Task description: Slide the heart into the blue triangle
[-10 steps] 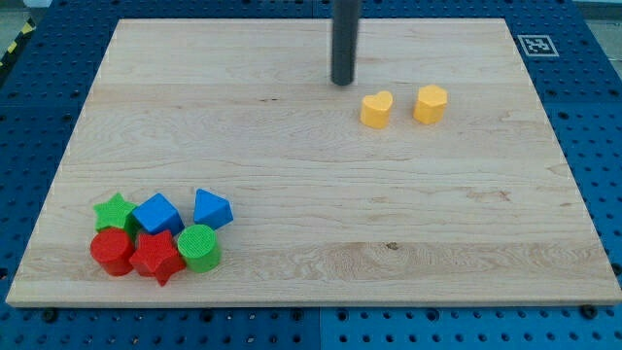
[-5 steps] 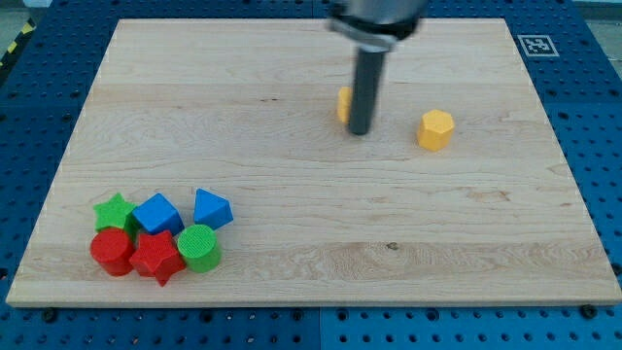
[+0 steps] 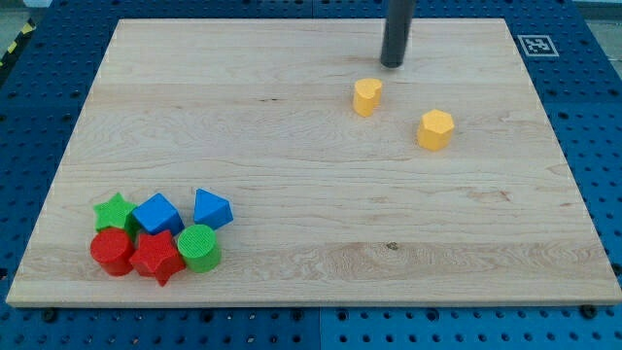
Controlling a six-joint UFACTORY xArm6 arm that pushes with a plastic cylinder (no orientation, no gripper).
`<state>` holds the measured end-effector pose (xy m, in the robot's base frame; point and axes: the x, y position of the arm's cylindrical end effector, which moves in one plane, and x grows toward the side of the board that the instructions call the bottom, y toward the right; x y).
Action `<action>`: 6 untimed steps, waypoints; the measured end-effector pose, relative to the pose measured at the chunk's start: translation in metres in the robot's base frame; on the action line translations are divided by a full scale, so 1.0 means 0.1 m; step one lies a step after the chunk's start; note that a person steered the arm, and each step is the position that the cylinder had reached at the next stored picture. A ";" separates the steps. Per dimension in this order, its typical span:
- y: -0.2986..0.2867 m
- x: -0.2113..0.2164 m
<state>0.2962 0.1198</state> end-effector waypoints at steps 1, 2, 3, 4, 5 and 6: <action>-0.19 0.40; -0.86 0.89; -1.33 1.04; -1.05 0.93; -0.66 0.98; -0.54 1.08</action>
<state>0.4043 0.0654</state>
